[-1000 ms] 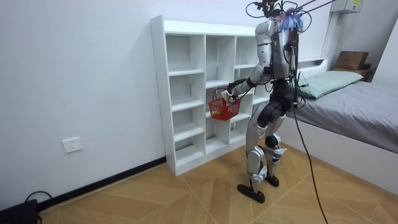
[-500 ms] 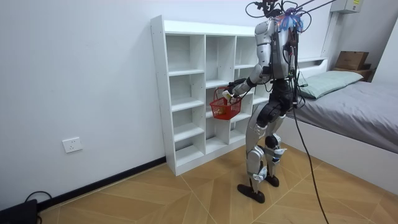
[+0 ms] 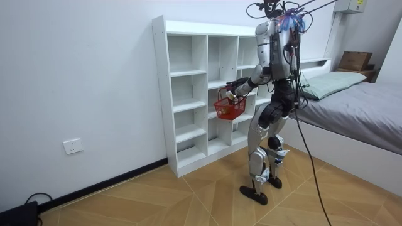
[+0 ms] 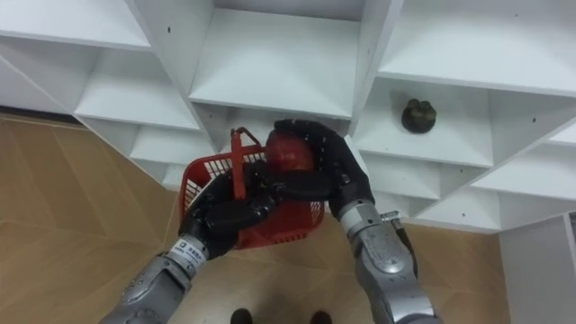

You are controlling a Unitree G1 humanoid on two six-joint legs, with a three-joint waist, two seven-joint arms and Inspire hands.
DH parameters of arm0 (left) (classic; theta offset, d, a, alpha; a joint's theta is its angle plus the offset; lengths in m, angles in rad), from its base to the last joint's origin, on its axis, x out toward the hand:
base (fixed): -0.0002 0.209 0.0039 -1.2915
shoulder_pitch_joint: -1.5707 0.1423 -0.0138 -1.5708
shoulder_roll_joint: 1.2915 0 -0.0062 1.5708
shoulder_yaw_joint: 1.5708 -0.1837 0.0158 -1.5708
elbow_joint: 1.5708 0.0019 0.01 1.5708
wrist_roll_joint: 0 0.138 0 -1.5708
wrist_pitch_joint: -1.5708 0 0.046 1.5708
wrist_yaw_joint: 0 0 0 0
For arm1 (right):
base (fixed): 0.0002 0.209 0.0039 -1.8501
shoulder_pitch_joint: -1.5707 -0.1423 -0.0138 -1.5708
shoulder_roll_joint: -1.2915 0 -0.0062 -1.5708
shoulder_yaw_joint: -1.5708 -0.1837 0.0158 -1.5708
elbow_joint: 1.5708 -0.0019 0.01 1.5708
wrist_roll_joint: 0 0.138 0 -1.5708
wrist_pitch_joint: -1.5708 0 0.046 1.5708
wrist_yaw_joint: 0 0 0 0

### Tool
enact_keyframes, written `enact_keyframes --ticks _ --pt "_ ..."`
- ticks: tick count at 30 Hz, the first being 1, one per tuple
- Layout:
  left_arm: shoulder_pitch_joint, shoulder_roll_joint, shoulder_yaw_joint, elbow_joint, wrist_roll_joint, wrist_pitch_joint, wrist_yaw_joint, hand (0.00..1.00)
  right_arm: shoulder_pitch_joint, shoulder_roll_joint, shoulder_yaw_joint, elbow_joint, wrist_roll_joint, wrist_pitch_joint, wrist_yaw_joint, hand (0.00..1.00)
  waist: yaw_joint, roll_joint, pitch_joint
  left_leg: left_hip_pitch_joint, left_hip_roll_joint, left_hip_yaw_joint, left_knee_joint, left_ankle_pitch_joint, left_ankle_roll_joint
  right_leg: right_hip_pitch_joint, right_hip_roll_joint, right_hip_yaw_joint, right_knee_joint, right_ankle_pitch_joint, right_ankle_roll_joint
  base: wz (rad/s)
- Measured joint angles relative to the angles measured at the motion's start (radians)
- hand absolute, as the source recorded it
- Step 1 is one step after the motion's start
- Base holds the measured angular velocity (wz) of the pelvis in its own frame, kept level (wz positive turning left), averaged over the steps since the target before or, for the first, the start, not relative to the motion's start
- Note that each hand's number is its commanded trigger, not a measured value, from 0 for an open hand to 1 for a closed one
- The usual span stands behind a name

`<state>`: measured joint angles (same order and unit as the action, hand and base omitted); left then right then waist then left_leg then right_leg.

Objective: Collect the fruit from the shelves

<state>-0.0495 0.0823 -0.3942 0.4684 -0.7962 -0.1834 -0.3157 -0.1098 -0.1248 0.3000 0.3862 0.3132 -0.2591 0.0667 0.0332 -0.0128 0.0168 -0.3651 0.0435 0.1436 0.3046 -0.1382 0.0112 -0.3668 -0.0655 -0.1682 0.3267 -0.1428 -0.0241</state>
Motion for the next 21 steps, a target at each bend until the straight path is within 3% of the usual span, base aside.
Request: enact_keyframes --ticks 8,21 --pt "0.002 0.005 -0.003 -0.003 -0.029 0.020 -0.013 1.00 0.002 -0.001 0.002 -0.001 0.005 0.000 0.015 0.00 -0.001 0.001 0.0011 0.000 0.002 -0.002 0.000 0.000 0.000 0.001 0.002 0.001 -0.001 0.000 0.000 0.00" --pt "0.002 0.005 -0.003 -0.005 -0.037 0.021 -0.023 1.00 0.003 -0.003 0.002 -0.001 0.032 -0.001 0.035 0.00 0.000 0.001 0.0012 0.000 0.002 -0.003 0.001 0.000 0.000 0.001 0.002 0.001 0.000 0.000 0.000 0.00"
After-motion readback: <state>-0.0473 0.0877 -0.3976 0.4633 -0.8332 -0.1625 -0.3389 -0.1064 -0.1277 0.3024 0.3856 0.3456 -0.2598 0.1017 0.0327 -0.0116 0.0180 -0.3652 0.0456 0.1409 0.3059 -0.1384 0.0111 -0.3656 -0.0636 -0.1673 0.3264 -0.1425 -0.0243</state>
